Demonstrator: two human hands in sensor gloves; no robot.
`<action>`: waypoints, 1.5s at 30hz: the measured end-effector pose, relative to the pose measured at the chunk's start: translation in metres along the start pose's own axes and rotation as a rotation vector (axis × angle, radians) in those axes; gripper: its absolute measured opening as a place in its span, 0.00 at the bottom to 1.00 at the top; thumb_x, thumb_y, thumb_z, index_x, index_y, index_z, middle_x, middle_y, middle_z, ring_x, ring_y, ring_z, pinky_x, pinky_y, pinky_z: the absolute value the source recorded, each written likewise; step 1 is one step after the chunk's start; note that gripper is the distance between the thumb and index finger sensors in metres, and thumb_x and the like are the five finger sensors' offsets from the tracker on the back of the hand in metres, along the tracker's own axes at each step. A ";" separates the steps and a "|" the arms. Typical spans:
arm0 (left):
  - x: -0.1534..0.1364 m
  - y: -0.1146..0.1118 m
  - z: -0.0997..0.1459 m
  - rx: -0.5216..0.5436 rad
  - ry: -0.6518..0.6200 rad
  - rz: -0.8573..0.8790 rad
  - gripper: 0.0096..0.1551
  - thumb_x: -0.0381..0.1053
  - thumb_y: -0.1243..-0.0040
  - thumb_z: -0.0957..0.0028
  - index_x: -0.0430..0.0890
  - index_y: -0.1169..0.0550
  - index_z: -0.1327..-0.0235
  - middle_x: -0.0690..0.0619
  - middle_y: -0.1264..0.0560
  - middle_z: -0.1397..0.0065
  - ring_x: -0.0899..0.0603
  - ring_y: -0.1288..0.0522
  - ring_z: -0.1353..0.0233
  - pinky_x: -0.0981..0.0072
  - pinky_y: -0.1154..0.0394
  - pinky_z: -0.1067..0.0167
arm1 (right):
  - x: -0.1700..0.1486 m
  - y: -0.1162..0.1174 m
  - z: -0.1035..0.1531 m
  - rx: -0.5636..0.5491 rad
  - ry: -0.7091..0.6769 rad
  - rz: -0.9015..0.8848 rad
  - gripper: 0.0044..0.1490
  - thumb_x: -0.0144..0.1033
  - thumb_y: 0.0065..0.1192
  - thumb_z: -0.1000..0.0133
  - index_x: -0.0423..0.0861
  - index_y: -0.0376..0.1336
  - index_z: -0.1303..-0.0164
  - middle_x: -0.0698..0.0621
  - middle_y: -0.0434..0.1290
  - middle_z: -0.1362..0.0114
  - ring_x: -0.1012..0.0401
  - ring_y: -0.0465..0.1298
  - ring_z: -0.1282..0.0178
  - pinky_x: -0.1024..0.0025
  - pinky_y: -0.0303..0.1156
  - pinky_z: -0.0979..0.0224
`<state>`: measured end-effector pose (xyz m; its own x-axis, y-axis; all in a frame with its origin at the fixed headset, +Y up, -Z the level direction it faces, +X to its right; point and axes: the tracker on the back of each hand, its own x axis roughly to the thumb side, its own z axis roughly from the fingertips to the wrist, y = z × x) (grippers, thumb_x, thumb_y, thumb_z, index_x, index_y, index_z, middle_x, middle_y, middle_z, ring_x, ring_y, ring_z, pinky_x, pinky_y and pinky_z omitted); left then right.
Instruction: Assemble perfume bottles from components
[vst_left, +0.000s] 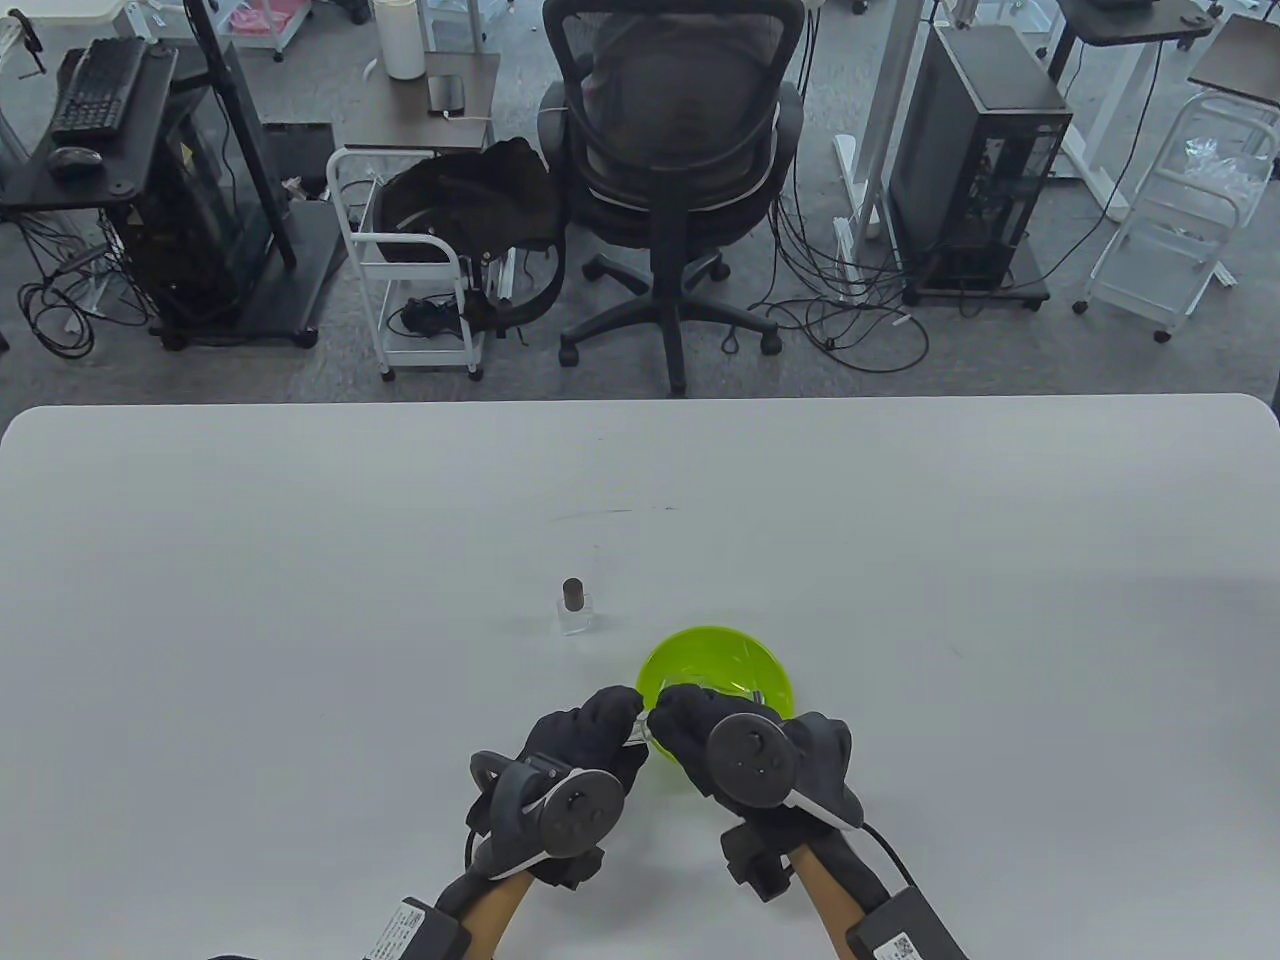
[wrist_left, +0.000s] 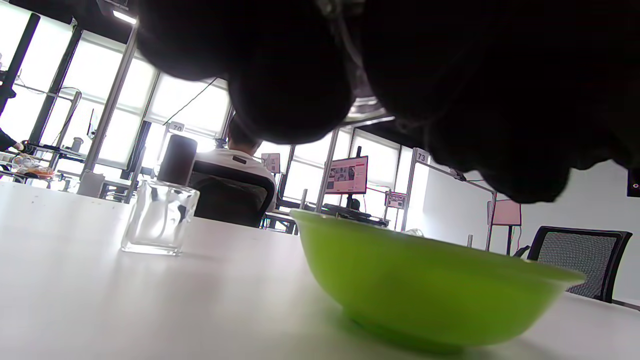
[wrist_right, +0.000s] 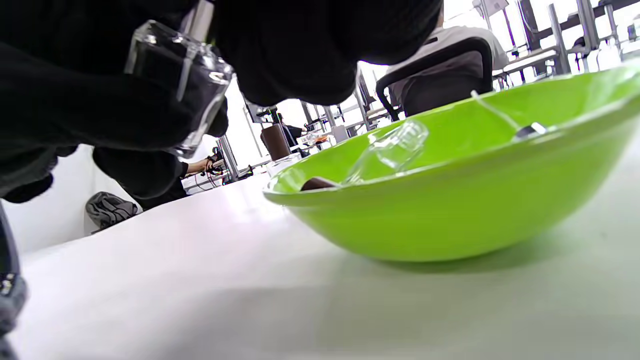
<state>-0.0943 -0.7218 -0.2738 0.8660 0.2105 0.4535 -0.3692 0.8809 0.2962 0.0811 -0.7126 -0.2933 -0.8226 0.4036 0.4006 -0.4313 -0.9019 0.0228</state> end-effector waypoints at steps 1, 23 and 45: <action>0.000 -0.001 0.000 -0.002 -0.002 0.000 0.30 0.56 0.33 0.50 0.50 0.31 0.38 0.48 0.20 0.36 0.53 0.14 0.57 0.68 0.18 0.48 | 0.001 0.001 0.000 0.006 0.003 -0.013 0.31 0.52 0.42 0.31 0.50 0.54 0.19 0.48 0.72 0.31 0.66 0.77 0.45 0.63 0.76 0.31; 0.000 -0.001 -0.001 0.006 -0.001 0.006 0.30 0.56 0.33 0.51 0.49 0.28 0.36 0.49 0.20 0.36 0.53 0.14 0.57 0.68 0.18 0.49 | 0.000 0.004 -0.003 0.000 0.031 0.048 0.37 0.56 0.37 0.34 0.42 0.59 0.26 0.48 0.76 0.43 0.67 0.78 0.56 0.64 0.77 0.40; 0.000 -0.002 -0.003 0.007 -0.007 -0.007 0.31 0.55 0.33 0.51 0.47 0.25 0.35 0.48 0.19 0.37 0.52 0.13 0.58 0.67 0.18 0.50 | -0.007 0.003 -0.006 0.038 0.069 -0.038 0.36 0.55 0.42 0.35 0.41 0.60 0.28 0.48 0.76 0.42 0.66 0.79 0.55 0.63 0.78 0.40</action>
<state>-0.0921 -0.7222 -0.2770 0.8664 0.2013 0.4571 -0.3654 0.8793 0.3054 0.0832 -0.7174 -0.3017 -0.8301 0.4456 0.3352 -0.4491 -0.8906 0.0719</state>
